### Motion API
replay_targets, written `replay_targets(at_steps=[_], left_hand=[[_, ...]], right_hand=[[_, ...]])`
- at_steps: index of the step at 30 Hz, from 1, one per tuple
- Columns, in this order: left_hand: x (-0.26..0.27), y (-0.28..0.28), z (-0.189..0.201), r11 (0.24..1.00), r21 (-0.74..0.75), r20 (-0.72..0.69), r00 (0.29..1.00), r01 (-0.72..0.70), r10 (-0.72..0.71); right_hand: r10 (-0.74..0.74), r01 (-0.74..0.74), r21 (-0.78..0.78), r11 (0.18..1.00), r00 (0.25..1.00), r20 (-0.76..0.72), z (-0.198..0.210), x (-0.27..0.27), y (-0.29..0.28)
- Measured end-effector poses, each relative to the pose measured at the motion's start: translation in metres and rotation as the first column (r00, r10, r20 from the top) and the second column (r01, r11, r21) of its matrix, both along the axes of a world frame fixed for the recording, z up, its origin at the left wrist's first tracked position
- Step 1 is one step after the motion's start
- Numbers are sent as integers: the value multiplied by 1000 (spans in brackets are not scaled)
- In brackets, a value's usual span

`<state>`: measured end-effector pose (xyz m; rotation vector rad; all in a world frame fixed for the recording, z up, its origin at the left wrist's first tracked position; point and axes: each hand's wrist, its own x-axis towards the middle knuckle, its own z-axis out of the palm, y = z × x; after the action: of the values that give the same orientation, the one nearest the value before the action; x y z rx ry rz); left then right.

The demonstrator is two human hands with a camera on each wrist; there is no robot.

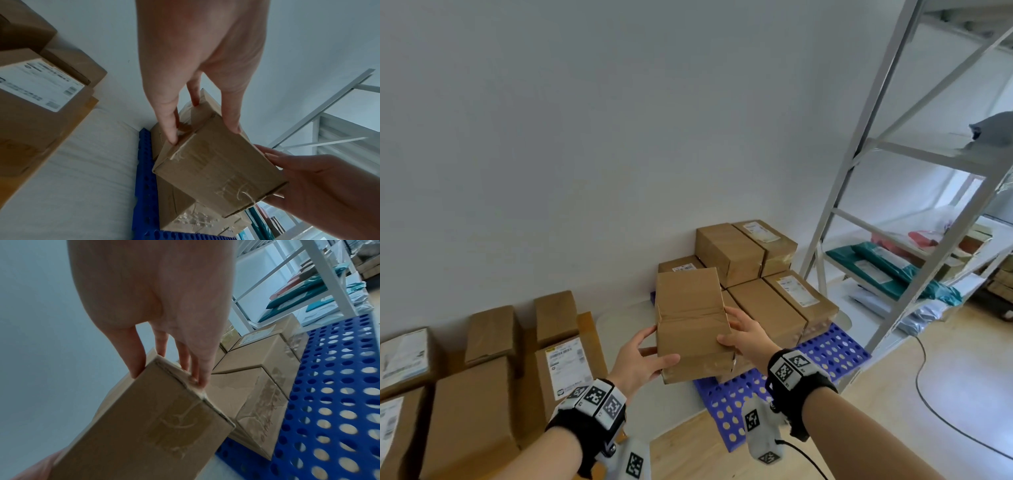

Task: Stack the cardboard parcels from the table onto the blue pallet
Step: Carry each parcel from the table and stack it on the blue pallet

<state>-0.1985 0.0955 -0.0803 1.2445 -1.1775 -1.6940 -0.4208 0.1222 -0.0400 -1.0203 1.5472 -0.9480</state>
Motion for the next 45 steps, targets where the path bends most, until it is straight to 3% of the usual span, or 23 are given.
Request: replay_targets(at_steps=[16,22,32,40,45], left_hand=[[-52,-110,-22,996,49,4,997,-77,77],[-70,-133,-24,986,74,-11,989,-149,150],[-99,-155,-26,961,119,-40,965,-251,257],[-114,-177,-27,945,115,-3,951,-307,309],[-123,-187,-24,934,101,10,939,-344,345]], right_hand=[[83,-77,68,995,992,-93,-13,-40,-123],[213,-209,36,977,964,-162,-16,-57,-157],[427,-485,58,872,699,-573,-17,-79,-192],[373,-577,49,815,459,-806,-23,-92,-216],[351,-540,90,837,402,-846,-21,-108,-234]])
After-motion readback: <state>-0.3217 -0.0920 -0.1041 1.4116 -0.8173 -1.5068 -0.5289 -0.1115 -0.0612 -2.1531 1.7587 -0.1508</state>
